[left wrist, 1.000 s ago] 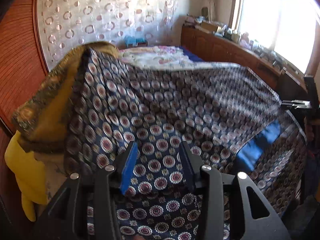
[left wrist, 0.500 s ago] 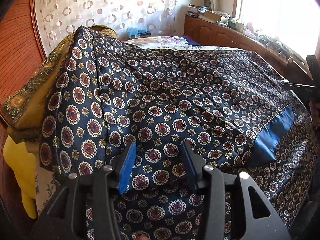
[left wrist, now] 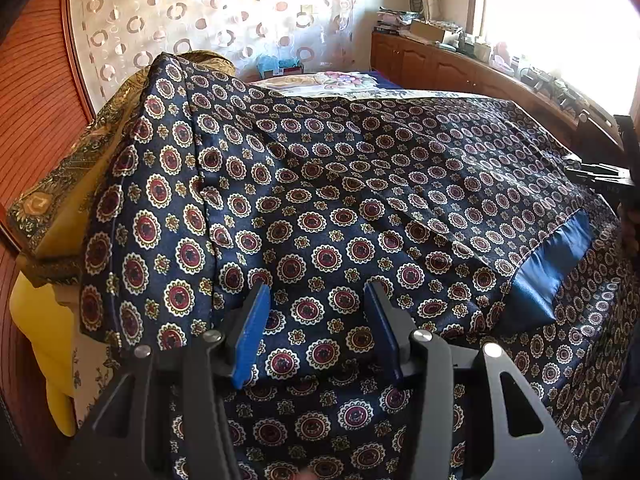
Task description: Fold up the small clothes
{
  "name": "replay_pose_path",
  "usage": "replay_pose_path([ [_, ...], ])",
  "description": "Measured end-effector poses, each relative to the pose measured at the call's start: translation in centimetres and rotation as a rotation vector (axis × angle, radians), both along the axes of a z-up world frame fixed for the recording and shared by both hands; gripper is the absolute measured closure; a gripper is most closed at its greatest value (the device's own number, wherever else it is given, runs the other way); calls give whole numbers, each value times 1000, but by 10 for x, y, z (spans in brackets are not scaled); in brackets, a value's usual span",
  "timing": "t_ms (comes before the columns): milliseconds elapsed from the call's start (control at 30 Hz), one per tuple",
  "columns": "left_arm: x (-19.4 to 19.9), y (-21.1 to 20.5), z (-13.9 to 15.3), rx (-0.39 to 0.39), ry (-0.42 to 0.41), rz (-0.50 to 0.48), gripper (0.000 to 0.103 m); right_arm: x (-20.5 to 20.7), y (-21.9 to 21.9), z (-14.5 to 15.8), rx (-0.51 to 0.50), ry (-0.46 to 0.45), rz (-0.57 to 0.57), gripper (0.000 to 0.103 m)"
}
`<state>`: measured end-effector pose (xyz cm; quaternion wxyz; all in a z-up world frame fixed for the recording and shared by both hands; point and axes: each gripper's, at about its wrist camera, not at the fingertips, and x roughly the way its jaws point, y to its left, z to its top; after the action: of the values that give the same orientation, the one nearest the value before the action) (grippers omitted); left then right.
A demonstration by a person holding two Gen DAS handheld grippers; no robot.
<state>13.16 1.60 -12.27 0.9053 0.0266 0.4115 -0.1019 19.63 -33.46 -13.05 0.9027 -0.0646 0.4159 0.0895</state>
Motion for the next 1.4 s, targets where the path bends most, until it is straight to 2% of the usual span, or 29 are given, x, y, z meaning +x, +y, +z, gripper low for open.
replay_pose_path([
  [267, -14, 10, 4, 0, 16, 24, 54, 0, 2, 0, -8, -3, 0, 44],
  [500, -55, 47, 22, -73, -62, 113, 54, 0, 2, 0, -9, -3, 0, 43],
  [700, -55, 70, 20, -97, -88, 186, 62, 0, 2, 0, -8, -3, 0, 43],
  [800, -54, 76, 23, -112, -122, 194, 72, 0, 1, 0, -8, -3, 0, 43],
  [1033, -51, 76, 47, -59, -237, 242, 74, 0, 2, 0, -8, -3, 1, 43],
  [1167, -39, 70, 47, -27, -222, 221, 74, 0, 1, 0, -8, -3, 1, 43],
  [1400, -21, 67, 22, 17, -124, 206, 74, 0, 2, 0, -8, -3, 1, 43],
])
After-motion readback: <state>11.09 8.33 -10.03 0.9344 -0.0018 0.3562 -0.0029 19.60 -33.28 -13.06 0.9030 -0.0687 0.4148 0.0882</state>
